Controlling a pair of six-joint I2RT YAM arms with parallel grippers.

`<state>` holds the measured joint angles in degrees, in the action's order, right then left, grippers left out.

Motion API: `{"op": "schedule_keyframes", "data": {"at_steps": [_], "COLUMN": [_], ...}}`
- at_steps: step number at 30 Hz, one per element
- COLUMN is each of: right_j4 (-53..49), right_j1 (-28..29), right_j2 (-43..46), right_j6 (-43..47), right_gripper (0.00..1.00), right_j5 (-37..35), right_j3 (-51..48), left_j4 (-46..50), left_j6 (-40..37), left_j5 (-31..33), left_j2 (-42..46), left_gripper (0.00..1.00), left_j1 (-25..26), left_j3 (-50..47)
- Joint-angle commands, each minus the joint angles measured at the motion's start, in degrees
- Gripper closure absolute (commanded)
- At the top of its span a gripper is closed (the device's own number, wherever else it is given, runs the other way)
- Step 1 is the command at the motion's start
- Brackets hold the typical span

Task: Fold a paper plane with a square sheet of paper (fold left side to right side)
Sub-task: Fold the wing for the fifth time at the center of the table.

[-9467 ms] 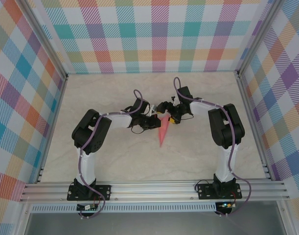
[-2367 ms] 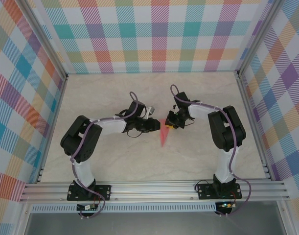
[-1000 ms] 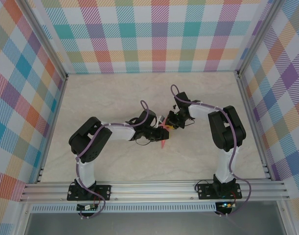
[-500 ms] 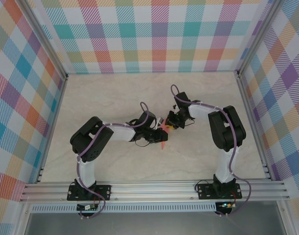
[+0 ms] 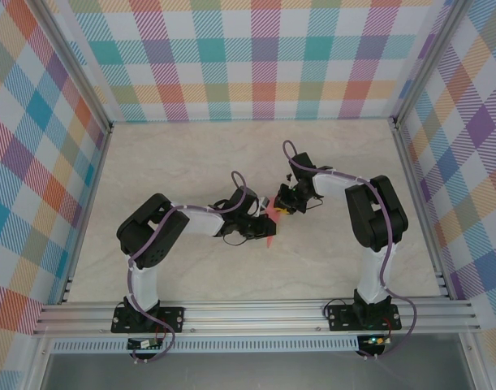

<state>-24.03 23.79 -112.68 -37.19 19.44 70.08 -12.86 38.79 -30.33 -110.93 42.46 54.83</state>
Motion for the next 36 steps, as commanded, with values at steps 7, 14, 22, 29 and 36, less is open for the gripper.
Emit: {"op": "schedule_keyframes", "data": {"at_steps": [7, 14, 22, 29, 36], "right_j4": [3.2, 11.2, 12.9, 13.0, 13.3], "right_j1": [0.2, 1.4, 3.4, 3.7, 3.6], "right_j2": [10.2, 13.5, 9.3, 6.2, 4.8], "right_j6": [5.2, 1.9, 0.9, 2.1, 5.4], "right_gripper": [0.88, 0.92, 0.92, 0.92, 0.91], "right_j5": [-1.1, 5.2, 5.6, 3.3, -1.6], "right_j3": [-4.1, -12.2, -11.6, -11.4, -11.7], "left_j4": [2.2, 1.5, 1.7, 2.4, 4.6], "left_j6": [0.1, 0.1, 0.1, 0.5, 1.7], "left_j5": [1.8, 1.5, 1.7, 1.7, 2.0], "left_j2": [-1.6, -1.9, -1.6, -1.5, -2.1], "left_gripper": [0.96, 0.99, 0.99, 1.0, 1.0], "left_j1": [0.0, 0.1, 0.1, 0.1, 0.1], "left_j3": [-3.7, -3.8, -3.9, -3.8, -3.5]}}
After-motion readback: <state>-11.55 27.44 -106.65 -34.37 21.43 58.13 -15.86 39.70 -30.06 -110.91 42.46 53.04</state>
